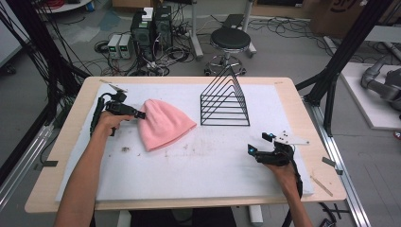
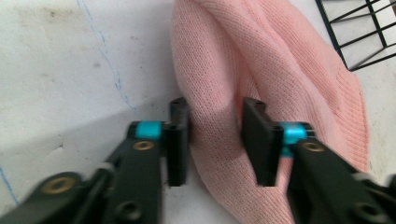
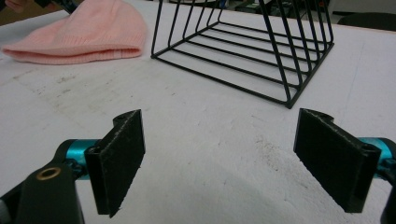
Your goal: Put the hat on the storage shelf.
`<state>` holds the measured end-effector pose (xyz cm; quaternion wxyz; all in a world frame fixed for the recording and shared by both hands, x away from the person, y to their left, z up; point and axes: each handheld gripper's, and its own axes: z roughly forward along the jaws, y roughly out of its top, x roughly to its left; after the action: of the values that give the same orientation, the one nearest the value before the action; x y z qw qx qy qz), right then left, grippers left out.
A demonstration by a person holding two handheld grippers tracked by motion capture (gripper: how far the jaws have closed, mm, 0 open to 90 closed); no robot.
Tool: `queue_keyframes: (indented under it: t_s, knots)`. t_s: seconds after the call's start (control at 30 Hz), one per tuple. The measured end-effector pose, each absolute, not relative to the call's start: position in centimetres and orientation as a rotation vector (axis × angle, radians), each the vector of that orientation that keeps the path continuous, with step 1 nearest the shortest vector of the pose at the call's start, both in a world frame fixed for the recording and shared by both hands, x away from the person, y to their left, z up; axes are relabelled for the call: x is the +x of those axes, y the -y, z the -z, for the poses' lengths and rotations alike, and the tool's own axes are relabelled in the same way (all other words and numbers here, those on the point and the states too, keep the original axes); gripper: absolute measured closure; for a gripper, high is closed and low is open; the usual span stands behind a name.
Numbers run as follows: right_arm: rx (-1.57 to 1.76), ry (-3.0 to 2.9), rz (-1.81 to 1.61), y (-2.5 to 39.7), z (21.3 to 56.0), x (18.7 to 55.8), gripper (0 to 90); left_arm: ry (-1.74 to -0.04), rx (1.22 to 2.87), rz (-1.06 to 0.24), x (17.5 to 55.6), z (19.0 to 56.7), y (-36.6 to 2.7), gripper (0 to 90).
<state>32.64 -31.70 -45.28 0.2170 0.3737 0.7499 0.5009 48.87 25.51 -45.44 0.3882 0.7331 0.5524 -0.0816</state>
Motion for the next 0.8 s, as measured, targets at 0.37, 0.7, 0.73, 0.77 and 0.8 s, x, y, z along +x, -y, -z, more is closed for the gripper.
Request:
queue_keyframes:
  t_s: [0.37,0.7,0.73,0.77,0.8]
  knots:
    - [1.035,-2.081,-1.385,31.6,45.3,32.7,16.6,-1.390,1.900,0.195,48.7,45.2,-25.2,82.0]
    - [1.051,-2.087,-1.383,31.6,45.3,32.8,16.6,-1.364,1.920,0.126,48.4,44.4,-24.8,83.2]
    - [1.052,-2.088,-1.383,31.6,45.3,32.8,16.6,-1.359,1.924,0.120,48.4,44.3,-24.7,83.3]
    - [1.053,-2.087,-1.384,31.6,45.3,32.8,16.6,-1.359,1.934,0.113,48.4,44.2,-24.7,83.3]
    - [1.054,-2.087,-1.385,31.6,45.3,32.8,16.6,-1.359,1.935,0.105,48.3,44.1,-24.7,83.4]
